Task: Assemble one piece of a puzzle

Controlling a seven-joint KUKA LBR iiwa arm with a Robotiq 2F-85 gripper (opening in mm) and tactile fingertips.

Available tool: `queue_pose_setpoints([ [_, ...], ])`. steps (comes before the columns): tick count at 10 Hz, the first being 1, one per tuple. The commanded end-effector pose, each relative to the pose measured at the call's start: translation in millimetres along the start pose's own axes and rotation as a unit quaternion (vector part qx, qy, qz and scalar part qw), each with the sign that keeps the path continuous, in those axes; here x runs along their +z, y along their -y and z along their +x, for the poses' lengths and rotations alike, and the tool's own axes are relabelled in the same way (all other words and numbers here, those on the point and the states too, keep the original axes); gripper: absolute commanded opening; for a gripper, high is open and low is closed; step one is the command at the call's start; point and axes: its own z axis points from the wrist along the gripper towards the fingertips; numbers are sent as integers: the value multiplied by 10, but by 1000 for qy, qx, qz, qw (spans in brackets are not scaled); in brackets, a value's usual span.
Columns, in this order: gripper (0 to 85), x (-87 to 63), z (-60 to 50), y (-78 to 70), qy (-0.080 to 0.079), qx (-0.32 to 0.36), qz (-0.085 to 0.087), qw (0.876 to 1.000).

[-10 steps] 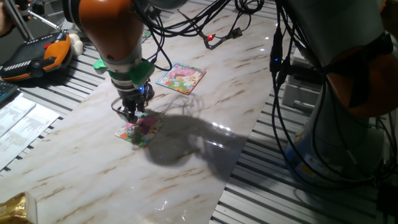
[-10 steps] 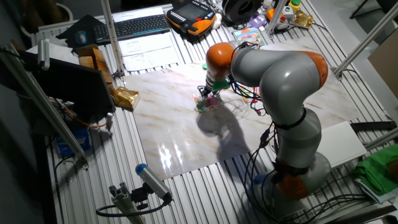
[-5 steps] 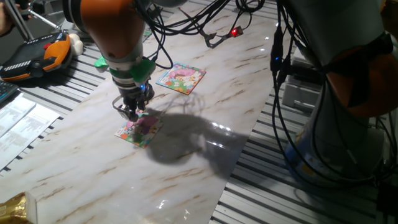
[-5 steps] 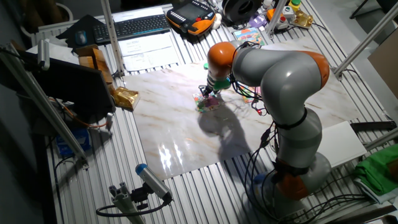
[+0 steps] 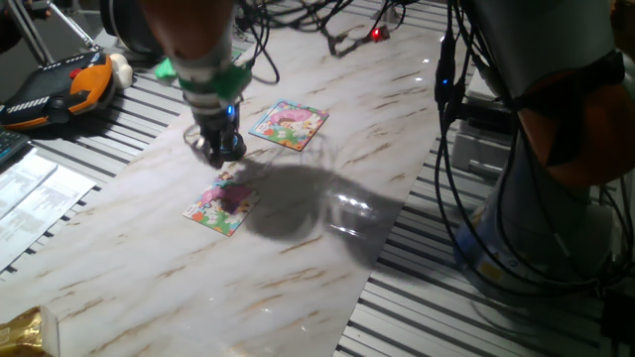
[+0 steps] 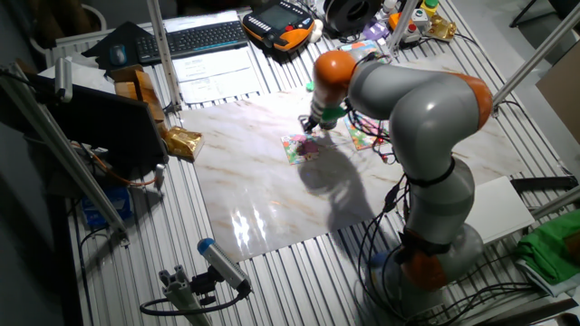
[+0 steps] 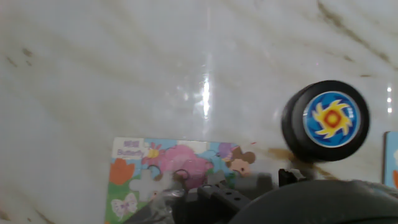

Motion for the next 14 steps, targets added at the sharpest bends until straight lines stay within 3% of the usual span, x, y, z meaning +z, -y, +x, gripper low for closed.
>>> queue_pose_setpoints([
  [1,487,-58,-17,60,-2,11,4,1000],
  [3,490,-176,-95,201,4,52,0,999],
  [4,493,-210,-127,259,-6,65,-7,998],
  [5,500,-232,-162,314,-24,87,-25,996],
  [6,500,-264,-170,343,-37,112,-26,993],
  [8,500,-342,-64,474,-49,130,-23,990],
  [10,497,-373,-13,571,-52,118,-22,991],
  [11,497,-383,-32,600,-50,107,-14,993],
  [14,497,-383,-50,640,-53,101,-14,993],
])
